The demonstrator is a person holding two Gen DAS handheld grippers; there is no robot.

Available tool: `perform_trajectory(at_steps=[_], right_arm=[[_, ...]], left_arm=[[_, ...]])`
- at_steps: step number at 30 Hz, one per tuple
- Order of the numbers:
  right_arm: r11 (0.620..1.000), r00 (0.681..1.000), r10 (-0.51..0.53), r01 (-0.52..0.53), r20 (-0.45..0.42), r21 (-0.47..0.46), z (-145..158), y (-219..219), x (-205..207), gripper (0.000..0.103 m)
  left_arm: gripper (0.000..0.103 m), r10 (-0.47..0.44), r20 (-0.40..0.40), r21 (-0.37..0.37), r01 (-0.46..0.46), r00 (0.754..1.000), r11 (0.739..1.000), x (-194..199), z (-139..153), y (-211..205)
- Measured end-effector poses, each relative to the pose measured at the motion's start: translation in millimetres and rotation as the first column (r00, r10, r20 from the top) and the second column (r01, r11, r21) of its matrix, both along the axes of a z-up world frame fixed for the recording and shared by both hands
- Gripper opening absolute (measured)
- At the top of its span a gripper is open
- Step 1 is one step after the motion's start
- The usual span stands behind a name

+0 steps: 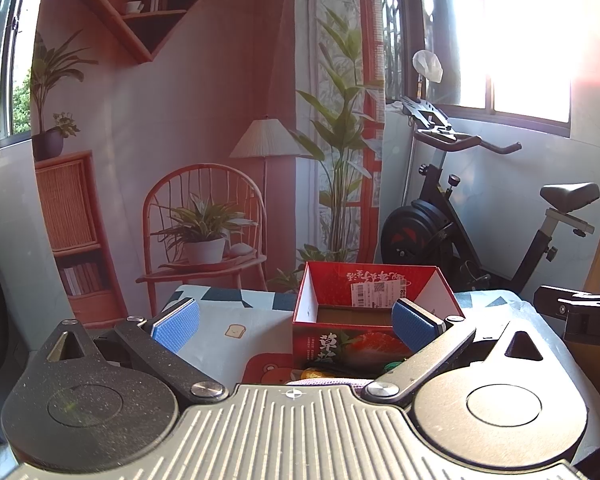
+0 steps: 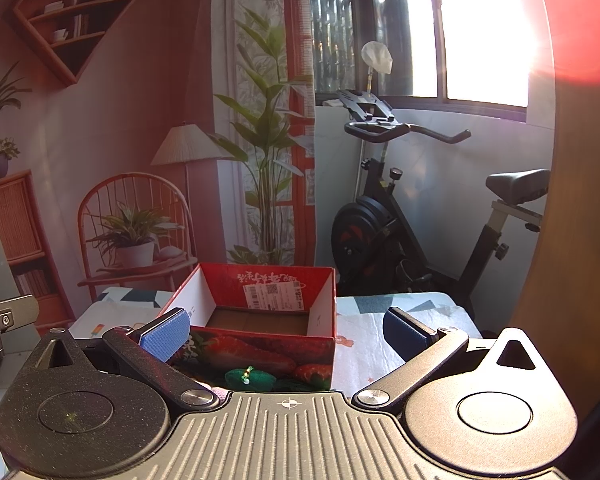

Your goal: Organize soft objects

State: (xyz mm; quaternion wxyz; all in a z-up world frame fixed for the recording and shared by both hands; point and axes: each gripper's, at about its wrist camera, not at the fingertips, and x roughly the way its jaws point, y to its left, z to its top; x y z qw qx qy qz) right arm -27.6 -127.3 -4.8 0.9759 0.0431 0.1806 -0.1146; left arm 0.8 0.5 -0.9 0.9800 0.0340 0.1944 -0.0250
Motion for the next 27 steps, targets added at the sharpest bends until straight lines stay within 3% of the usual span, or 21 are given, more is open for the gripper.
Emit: perform_trajectory(at_steps=[27], right_arm=[[1.000, 1.000, 0.004, -0.004, -0.002, 0.004, 0.2, -1.9, -1.0, 0.103]], left_arm=[[0.103, 0.001, 0.002, -0.001, -0.001, 1.000, 1.000, 0.9, -0.6, -0.5]])
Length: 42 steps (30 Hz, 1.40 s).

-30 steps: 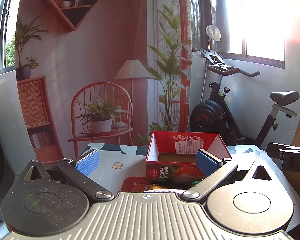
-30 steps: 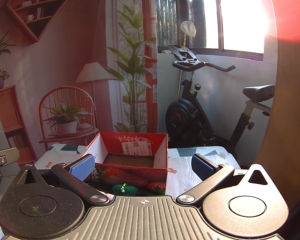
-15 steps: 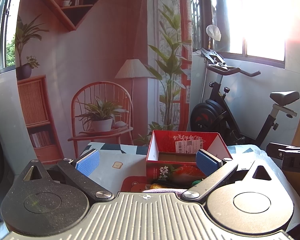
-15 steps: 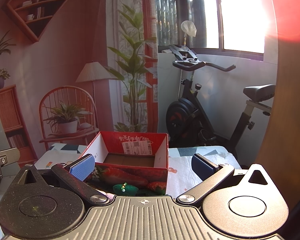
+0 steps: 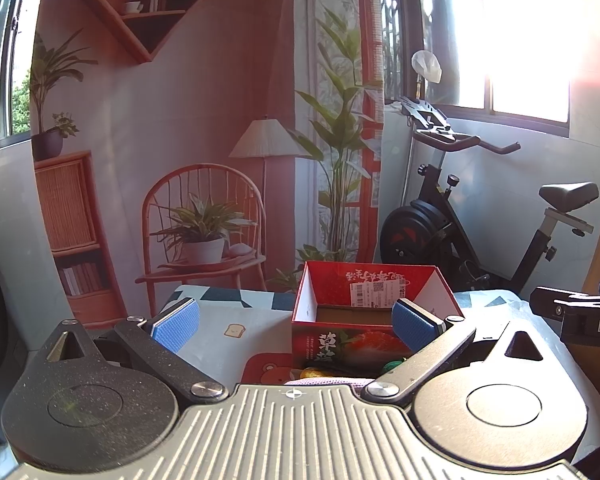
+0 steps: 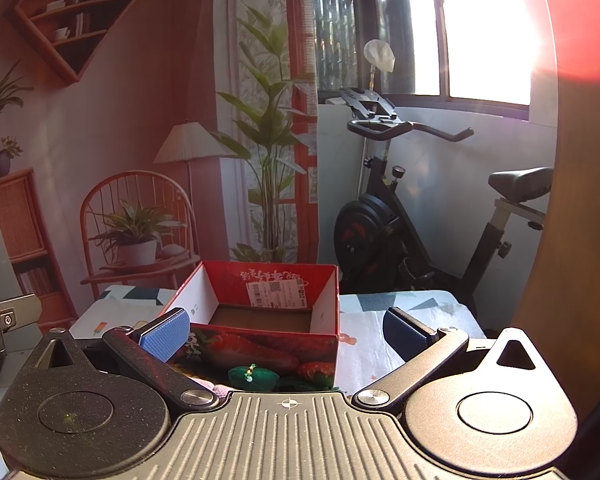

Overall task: Organize soft objects
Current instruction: 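Lower both grippers toward the white plastic bag under the cloth pile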

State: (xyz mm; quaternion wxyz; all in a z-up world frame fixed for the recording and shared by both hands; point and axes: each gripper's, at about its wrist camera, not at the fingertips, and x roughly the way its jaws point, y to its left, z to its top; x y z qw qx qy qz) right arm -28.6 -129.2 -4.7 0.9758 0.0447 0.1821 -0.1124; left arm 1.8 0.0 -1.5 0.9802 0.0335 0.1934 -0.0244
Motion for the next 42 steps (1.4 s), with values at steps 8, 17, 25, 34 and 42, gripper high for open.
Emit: perform_trajectory(at_steps=[8, 17, 25, 34, 42], right_arm=[[0.999, 0.999, 0.022, -0.023, 0.029, 0.039, -2.8, -2.6, -3.3, 0.103], [0.981, 0.989, 0.103, -0.118, 0.108, 0.153, -37.4, -19.7, 3.9, 0.103], [0.981, 0.990, 0.138, -0.131, -0.041, 0.142, -96.0, -17.6, 31.6, 0.103], [0.986, 0.954, 0.147, -0.119, -0.261, 0.121, -164.8, -7.0, 66.3, 0.095], [0.966, 0.869, 0.257, -0.247, -0.424, 0.080, -210.4, 21.1, 93.3, 0.072]], left_arm=[[0.103, 0.007, -0.013, 0.001, -0.007, 1.000, 1.000, 3.0, -2.2, 0.3], [0.103, 0.038, -0.042, 0.009, -0.038, 0.998, 0.999, 23.9, -31.5, 11.9], [0.103, -0.028, -0.174, -0.026, 0.023, 0.984, 0.999, 50.7, -92.7, 27.7], [0.098, 0.003, -0.327, 0.003, -0.003, 0.945, 1.000, 79.4, -160.4, 43.0], [0.081, -0.075, -0.510, -0.188, -0.026, 0.857, 0.982, 99.6, -211.5, 65.6]])
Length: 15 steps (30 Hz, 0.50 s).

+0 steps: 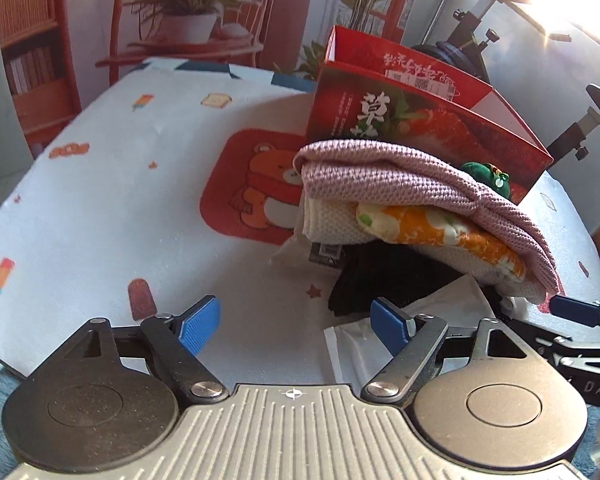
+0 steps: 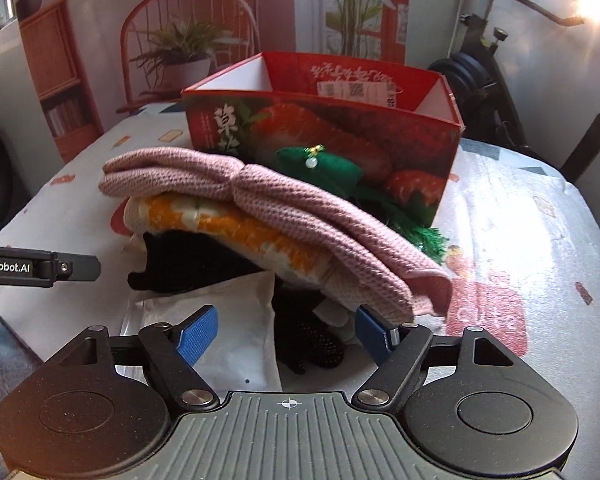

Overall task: Organize soft objects
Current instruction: 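Lower both grippers toward the white plastic bag under the cloth pile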

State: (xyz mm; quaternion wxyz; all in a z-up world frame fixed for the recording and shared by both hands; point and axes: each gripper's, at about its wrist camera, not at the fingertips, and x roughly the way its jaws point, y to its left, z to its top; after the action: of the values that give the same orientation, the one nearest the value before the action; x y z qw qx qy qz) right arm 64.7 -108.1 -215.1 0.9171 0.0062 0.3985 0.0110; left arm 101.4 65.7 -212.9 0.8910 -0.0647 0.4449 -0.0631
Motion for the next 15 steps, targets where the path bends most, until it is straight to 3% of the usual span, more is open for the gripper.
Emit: perform_trajectory(at_steps=[5, 10, 13, 15], right_arm=[[0.997, 0.996, 0.074, -0.076, -0.047, -0.029, -18.7, 14.3, 10.8, 0.062], [0.998, 0.993, 0.068, -0.067, -0.098, 0.013, -39.2, 12.2, 16.2, 0.055], [0.997, 0.992, 0.061, -0.055, -0.109, 0.060, -45.1, 5.9, 14.5, 0.052], [0.995, 0.992, 0.058, -0.048, -0.113, 0.091, -46.8, 1.2, 13.1, 0.050]], left_arm=[[0.072, -0.032, -0.079, -0.037, 0.029, 0.996, 0.999, 4.9, -18.9, -4.3], [0.070, -0.069, -0.117, -0.022, 0.067, 0.991, 0.998, 7.2, -29.7, -13.2], [0.065, -0.109, -0.153, -0.053, 0.102, 0.982, 0.993, 13.6, -40.7, -15.7], [0.063, -0.114, -0.139, -0.053, 0.107, 0.984, 0.993, 14.4, -43.0, -16.6]])
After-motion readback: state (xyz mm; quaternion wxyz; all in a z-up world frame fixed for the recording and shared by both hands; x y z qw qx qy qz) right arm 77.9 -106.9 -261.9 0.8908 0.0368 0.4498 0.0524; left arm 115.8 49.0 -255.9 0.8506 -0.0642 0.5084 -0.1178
